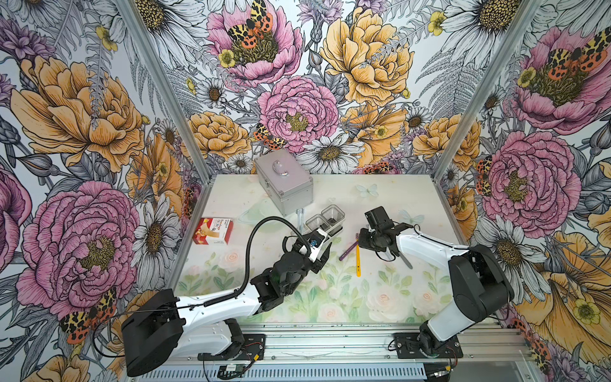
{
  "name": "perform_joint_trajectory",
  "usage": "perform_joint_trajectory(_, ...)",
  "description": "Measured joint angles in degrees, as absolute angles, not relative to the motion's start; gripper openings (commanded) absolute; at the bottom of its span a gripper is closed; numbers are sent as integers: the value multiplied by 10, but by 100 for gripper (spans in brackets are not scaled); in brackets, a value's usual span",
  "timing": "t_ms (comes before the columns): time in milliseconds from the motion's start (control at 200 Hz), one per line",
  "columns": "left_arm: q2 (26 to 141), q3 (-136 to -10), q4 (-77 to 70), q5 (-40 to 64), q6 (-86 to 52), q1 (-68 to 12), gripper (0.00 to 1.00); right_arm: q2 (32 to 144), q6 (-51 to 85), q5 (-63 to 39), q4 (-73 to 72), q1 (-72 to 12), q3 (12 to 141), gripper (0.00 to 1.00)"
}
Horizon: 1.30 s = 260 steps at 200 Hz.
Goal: Place the toothbrush into the toothbrush holder
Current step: Pick up the toothbrush from the center of the board.
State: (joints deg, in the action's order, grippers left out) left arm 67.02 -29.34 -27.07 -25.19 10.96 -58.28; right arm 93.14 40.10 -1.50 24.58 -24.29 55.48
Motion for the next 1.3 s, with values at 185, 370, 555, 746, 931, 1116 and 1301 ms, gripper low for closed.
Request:
perform_joint_trajectory(185, 670, -293, -271, -252, 109, -583, 66, 972, 411, -16, 244, -243, 576, 31)
perform_joint_trajectory(370, 670, -293, -271, -252, 109, -583, 67, 1000, 422, -13, 237, -236, 585, 28)
perform_joint_trajectory(555, 672, -293, -271, -252, 110, -583, 67, 1005, 427, -11, 230, -226, 585, 28)
perform_joint_trajectory(746, 672, -293, -271, -252, 109, -583, 67, 1007, 436, -7, 214, -217, 585, 29)
perform_joint_trajectory(931, 672, -293, -271, -252, 110, -583, 67, 1007, 454, -7, 199, -208, 585, 30)
perform_joint_trajectory(1116, 672, -293, -271, -252, 110, -583, 68, 1016, 467, -7, 193, -202, 589, 30)
perform_joint_trajectory(1301, 673, -293, -271, -252, 110, -583, 69, 1043, 481, -7, 183, -202, 603, 27)
